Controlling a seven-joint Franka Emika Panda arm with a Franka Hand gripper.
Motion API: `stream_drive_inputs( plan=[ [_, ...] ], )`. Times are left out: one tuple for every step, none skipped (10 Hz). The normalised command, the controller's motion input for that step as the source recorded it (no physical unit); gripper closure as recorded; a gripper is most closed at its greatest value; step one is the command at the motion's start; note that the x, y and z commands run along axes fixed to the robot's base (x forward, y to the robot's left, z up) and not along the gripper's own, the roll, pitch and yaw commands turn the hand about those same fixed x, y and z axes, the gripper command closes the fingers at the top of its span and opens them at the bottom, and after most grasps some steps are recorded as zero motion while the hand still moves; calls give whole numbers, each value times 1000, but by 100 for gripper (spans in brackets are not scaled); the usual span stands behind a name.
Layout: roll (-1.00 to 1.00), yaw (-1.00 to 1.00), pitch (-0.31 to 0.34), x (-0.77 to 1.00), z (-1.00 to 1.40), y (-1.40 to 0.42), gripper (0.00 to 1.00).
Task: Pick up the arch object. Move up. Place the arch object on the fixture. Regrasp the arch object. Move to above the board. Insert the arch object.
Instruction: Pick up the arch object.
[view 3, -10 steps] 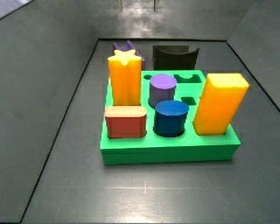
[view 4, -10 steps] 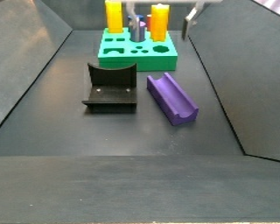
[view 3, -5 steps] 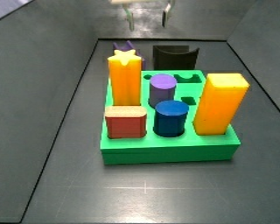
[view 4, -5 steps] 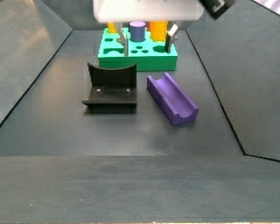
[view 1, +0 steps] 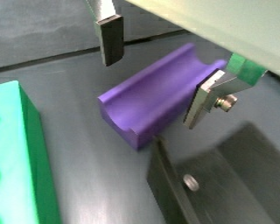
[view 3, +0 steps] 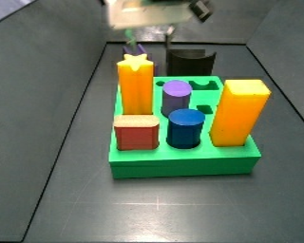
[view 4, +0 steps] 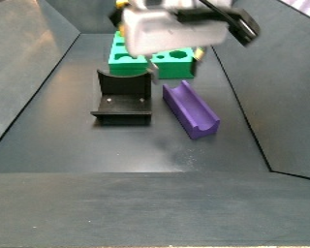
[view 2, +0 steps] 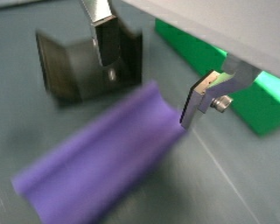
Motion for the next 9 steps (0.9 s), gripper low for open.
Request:
stream_drive_inputs(
  plan=[
    [286, 180, -107, -626, -797, 0, 0],
    [241, 0, -103, 83, -746, 0, 0],
    [271, -326, -96, 394, -683, -37, 0],
    [274, -383, -123, 263, -654, -63, 0],
    [263, -329, -104, 354, -677, 0, 0],
    [289, -200, -83, 71, -731, -37, 0],
    [139, -6, 0, -260, -486, 31, 0],
    [11, 14, 17, 0, -80, 0, 0],
    [0, 0, 0, -66, 0, 0, 0]
  ],
)
